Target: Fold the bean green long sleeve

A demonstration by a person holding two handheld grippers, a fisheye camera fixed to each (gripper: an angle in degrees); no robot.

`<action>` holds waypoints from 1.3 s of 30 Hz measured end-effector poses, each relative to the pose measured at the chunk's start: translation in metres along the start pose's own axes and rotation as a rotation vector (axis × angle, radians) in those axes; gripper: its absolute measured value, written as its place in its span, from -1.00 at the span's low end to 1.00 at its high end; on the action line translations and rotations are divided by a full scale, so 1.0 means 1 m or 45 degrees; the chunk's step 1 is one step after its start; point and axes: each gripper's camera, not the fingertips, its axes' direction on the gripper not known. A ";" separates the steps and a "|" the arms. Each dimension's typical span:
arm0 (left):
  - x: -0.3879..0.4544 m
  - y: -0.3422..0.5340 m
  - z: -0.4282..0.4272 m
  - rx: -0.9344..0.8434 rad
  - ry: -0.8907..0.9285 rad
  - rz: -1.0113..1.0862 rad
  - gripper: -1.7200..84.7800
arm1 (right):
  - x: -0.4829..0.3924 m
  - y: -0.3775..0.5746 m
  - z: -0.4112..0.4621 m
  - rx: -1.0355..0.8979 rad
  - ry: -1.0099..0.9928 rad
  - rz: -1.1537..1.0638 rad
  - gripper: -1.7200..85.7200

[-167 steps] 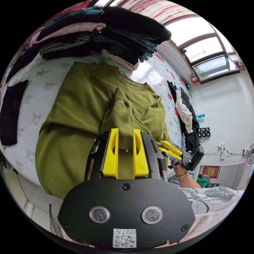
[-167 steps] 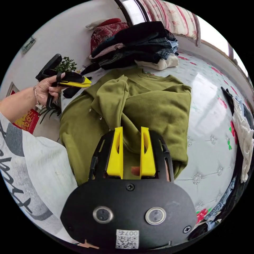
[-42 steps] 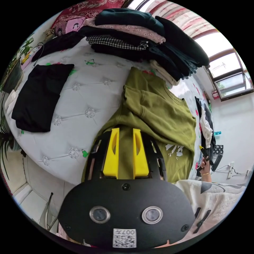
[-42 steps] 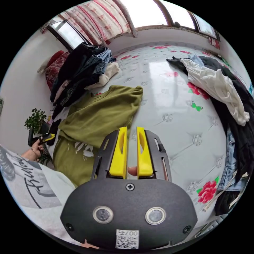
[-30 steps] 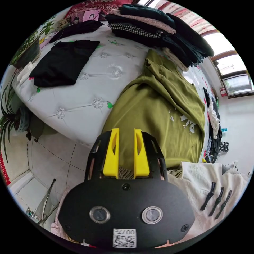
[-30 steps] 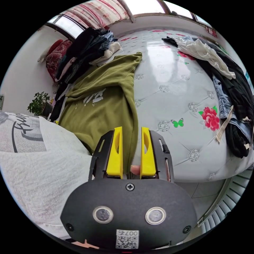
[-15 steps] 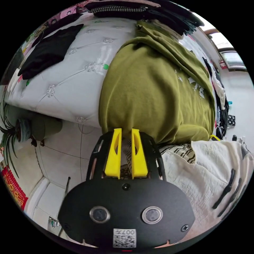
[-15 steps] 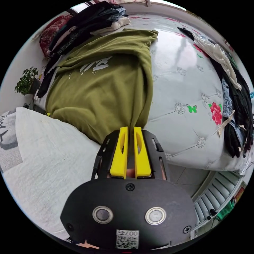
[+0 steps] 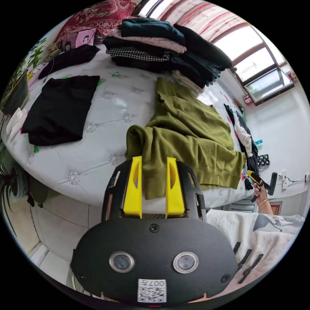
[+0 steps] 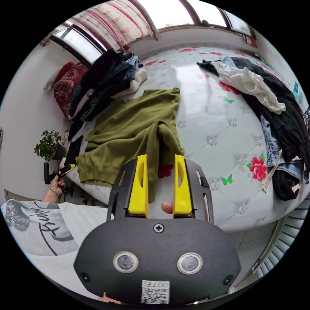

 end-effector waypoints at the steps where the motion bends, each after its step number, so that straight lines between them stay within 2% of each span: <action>1: -0.007 0.016 0.001 -0.018 -0.008 0.001 -0.73 | 0.003 0.015 0.011 -0.041 0.014 0.002 -0.79; 6: -0.028 0.056 0.027 -0.173 0.033 -0.058 -0.77 | 0.016 0.044 0.047 -0.144 0.013 0.058 -0.80; 8: -0.018 0.051 0.034 -0.207 -0.096 -0.013 -0.87 | 0.014 0.039 0.064 -0.194 -0.021 0.046 -0.82; 12: -0.006 0.032 0.020 -0.294 -0.008 0.140 -0.96 | -0.003 0.029 0.069 -0.268 -0.051 -0.085 -0.89; 14: -0.015 0.025 -0.026 -0.209 0.223 0.203 -0.97 | -0.002 0.031 0.047 -0.238 -0.106 -0.152 -0.91; 17: -0.047 0.014 -0.098 -0.004 0.561 0.210 -0.98 | 0.029 0.032 -0.007 -0.118 -0.395 -0.124 -0.93; 20: -0.078 -0.015 -0.147 0.214 0.769 0.188 -0.98 | 0.069 0.017 -0.053 0.061 -0.665 -0.011 -0.94; 22: -0.090 -0.052 -0.159 0.295 0.868 0.175 -0.98 | 0.094 -0.013 -0.079 0.227 -0.905 0.042 -0.94; 24: -0.090 -0.105 -0.159 0.331 0.912 0.160 -0.97 | 0.101 -0.052 -0.088 0.307 -1.014 0.056 -0.93; 27: -0.065 -0.226 -0.135 0.368 0.774 0.061 -0.94 | 0.091 -0.138 -0.093 0.376 -0.893 0.008 -0.90; 28: -0.061 -0.242 -0.128 0.386 0.740 0.036 -0.92 | 0.087 -0.171 -0.086 0.402 -0.794 0.012 -0.87; 29: -0.052 -0.270 -0.112 0.410 0.611 -0.019 -0.87 | 0.086 -0.187 -0.080 0.412 -0.718 0.025 -0.86; 31: -0.047 -0.294 -0.084 0.414 0.455 -0.112 -0.82 | 0.096 -0.230 -0.039 0.385 -0.458 0.196 -0.81; 32: -0.046 -0.303 -0.064 0.362 0.431 -0.120 -0.79 | 0.102 -0.235 -0.027 0.367 -0.425 0.229 -0.80; 36: -0.062 -0.277 -0.023 0.251 0.294 -0.047 -0.76 | 0.150 -0.195 0.044 0.270 -0.315 0.404 -0.74; 39: -0.110 -0.200 -0.001 0.145 0.135 -0.076 -0.75 | 0.188 -0.112 0.066 0.264 -0.185 0.532 -0.71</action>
